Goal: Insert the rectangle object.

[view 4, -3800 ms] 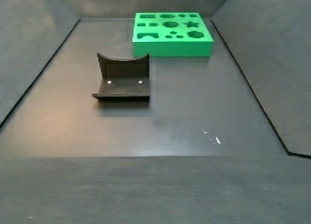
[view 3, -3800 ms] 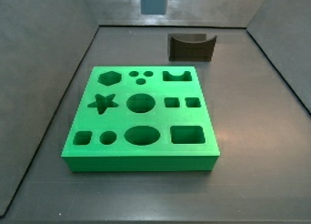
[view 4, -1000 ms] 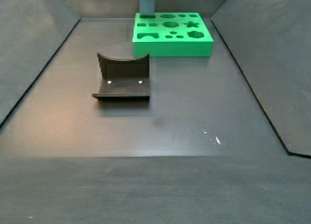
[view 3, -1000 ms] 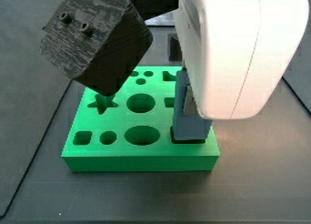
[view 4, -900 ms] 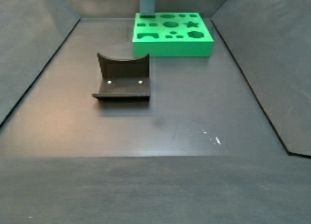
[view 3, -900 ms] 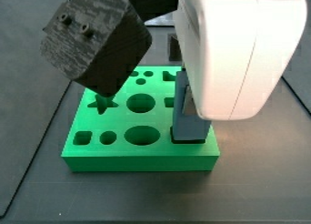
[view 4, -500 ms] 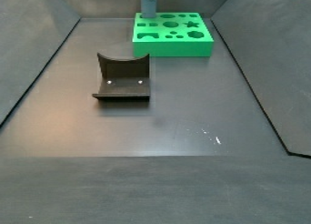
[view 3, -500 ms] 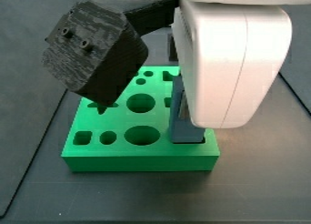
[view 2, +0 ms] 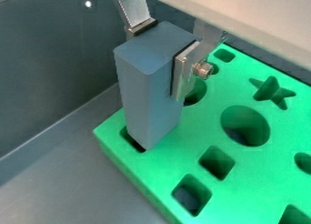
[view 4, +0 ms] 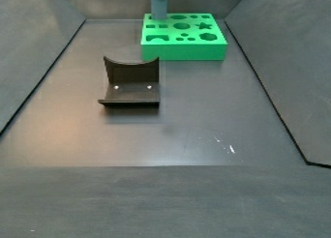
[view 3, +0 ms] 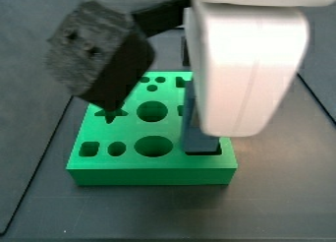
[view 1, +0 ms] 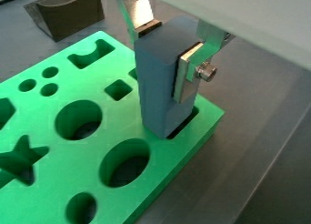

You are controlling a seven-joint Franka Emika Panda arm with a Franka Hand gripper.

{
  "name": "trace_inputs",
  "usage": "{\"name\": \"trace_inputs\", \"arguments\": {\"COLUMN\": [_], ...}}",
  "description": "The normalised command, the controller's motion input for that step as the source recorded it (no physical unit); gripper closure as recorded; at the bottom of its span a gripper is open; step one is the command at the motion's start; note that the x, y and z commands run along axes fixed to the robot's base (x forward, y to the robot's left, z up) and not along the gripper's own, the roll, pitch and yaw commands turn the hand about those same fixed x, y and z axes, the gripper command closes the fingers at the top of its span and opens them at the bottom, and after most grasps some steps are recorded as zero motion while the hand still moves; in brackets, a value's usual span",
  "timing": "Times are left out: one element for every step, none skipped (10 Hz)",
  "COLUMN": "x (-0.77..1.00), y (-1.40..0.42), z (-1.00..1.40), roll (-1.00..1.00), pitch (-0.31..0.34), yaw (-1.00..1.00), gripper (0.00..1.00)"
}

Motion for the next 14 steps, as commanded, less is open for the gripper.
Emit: {"name": "trace_inputs", "arguments": {"x": [0.54, 0.43, 0.02, 0.0, -0.15, -0.26, -0.25, -0.27, -0.24, -0.02, 0.0, 0.21, 0.29, 0.21], "y": [0.0, 0.0, -0.16, -0.23, -0.16, 0.0, 0.07, 0.1, 0.06, 0.0, 0.0, 0.0, 0.0, 0.0], "z": [-0.36, -0.35, -0.29, -0.23, -0.18, -0.19, -0.13, -0.13, -0.17, -0.26, -0.34, -0.45, -0.5, -0.35], "roll": [-0.02, -0.01, -0.03, -0.02, 0.0, 0.01, 0.04, 0.05, 0.04, 0.08, 0.11, 0.08, 0.06, 0.07], "pitch": [0.0, 0.003, 0.0, -0.001, 0.0, 0.0, 0.039, 0.024, 0.0, 0.013, 0.047, 0.056, 0.046, 0.07], "yaw": [-0.07, -0.08, -0.08, -0.05, -0.01, -0.01, 0.0, 0.0, 0.0, 0.0, 0.0, 0.0, 0.0, 0.0], "gripper": [1.0, 1.0, 1.0, 1.0, 1.0, 1.0, 1.0, 1.0, 1.0, 1.0, 1.0, 1.0, 1.0, 1.0]}}
